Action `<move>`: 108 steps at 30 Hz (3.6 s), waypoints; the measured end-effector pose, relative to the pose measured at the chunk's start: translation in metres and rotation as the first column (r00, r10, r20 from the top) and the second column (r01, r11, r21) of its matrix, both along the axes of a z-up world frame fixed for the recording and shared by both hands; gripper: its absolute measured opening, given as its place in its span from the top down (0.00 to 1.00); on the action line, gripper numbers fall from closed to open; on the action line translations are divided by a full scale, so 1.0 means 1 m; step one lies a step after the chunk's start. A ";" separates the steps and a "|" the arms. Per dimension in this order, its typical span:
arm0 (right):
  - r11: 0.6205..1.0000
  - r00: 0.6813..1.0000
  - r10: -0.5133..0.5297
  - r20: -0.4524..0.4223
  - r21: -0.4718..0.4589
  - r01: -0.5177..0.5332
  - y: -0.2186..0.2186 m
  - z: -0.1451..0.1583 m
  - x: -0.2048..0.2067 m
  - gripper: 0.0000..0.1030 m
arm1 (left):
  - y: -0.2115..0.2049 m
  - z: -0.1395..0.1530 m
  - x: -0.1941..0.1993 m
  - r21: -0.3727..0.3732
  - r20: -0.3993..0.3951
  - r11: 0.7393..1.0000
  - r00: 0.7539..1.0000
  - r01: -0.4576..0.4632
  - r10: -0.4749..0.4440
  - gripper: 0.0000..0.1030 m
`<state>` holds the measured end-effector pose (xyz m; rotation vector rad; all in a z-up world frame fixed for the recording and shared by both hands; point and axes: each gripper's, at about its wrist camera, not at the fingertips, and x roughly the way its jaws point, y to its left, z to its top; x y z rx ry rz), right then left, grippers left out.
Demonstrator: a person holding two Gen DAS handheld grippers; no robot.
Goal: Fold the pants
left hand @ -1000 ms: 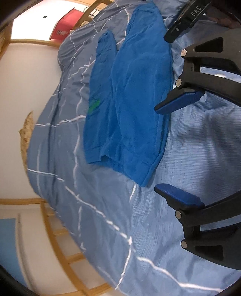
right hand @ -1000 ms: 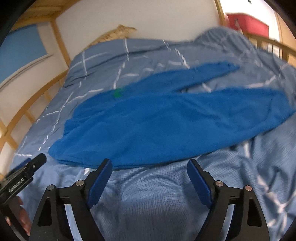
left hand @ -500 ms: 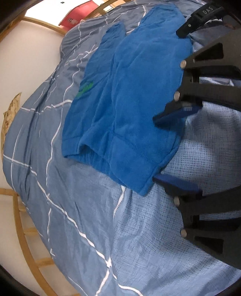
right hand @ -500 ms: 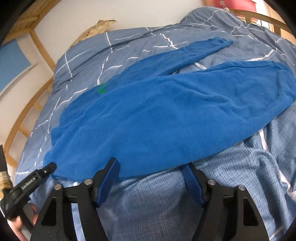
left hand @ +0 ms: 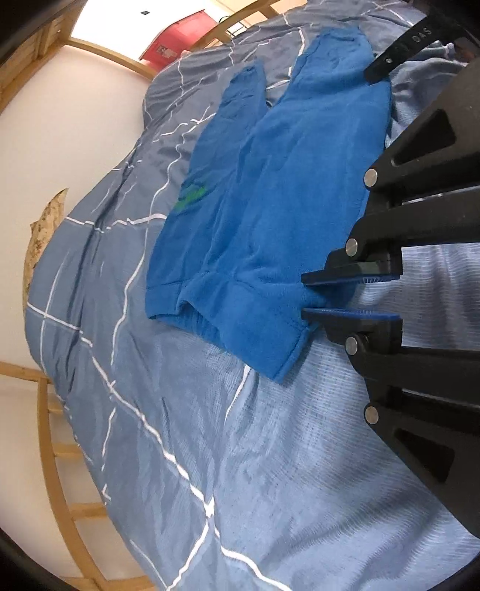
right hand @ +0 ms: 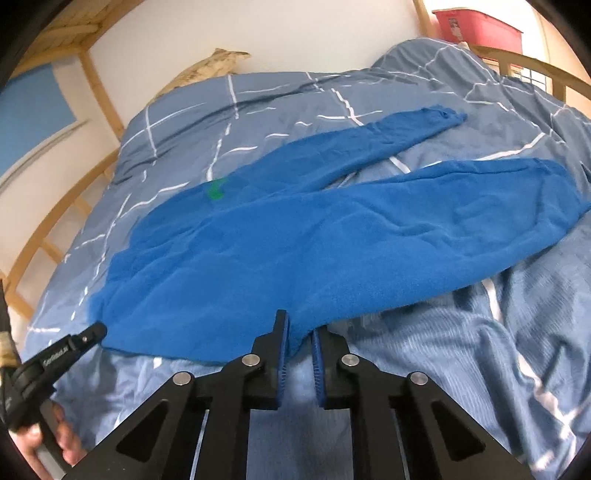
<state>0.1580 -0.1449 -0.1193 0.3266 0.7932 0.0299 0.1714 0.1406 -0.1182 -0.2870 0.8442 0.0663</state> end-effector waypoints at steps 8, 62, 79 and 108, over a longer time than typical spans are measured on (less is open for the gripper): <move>1.000 1.000 0.014 -0.022 0.004 -0.014 -0.002 -0.003 -0.009 0.90 | -0.002 0.001 -0.006 0.001 -0.007 1.000 1.000 -0.001 0.001 0.88; 0.928 0.941 0.233 -0.244 -0.233 -0.290 0.027 0.043 0.321 0.53 | -0.011 0.048 0.237 0.296 -0.157 0.947 0.984 0.124 -0.080 0.71; 0.834 0.885 0.420 -0.200 -0.298 -0.464 -0.008 0.144 0.180 0.48 | -0.118 0.146 0.119 0.308 -0.073 0.884 0.935 0.352 -0.347 0.51; 0.812 0.868 0.364 -0.337 -0.342 -0.473 -0.111 0.037 0.076 0.48 | -0.252 0.045 0.064 0.191 -0.242 0.811 0.827 0.553 -0.507 0.43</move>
